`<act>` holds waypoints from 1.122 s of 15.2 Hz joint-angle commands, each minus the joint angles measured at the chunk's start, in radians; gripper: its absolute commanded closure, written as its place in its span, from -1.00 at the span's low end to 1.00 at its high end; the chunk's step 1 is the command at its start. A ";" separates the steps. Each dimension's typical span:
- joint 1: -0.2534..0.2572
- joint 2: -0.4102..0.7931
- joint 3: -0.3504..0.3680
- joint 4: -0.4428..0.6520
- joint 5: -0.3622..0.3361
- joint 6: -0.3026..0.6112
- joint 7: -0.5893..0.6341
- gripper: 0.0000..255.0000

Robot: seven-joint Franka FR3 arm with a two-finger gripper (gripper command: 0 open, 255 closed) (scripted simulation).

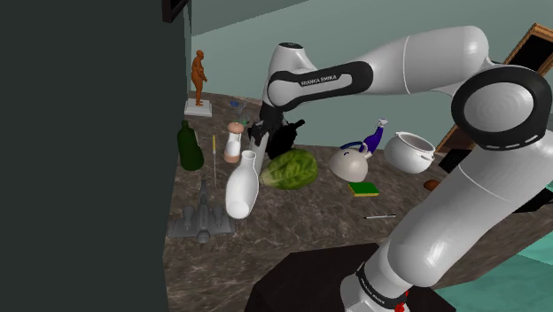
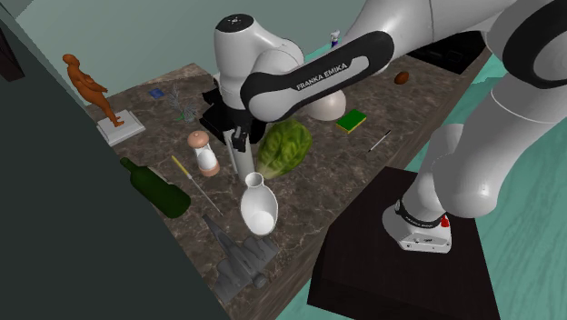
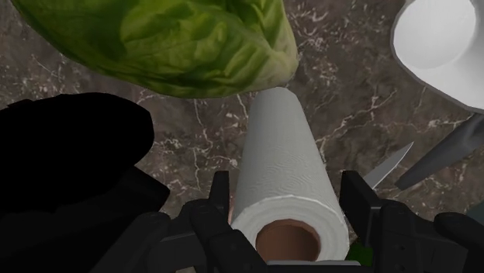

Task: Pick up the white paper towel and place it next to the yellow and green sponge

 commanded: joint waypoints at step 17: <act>0.003 -0.058 0.002 0.183 0.012 -0.241 -0.016 1.00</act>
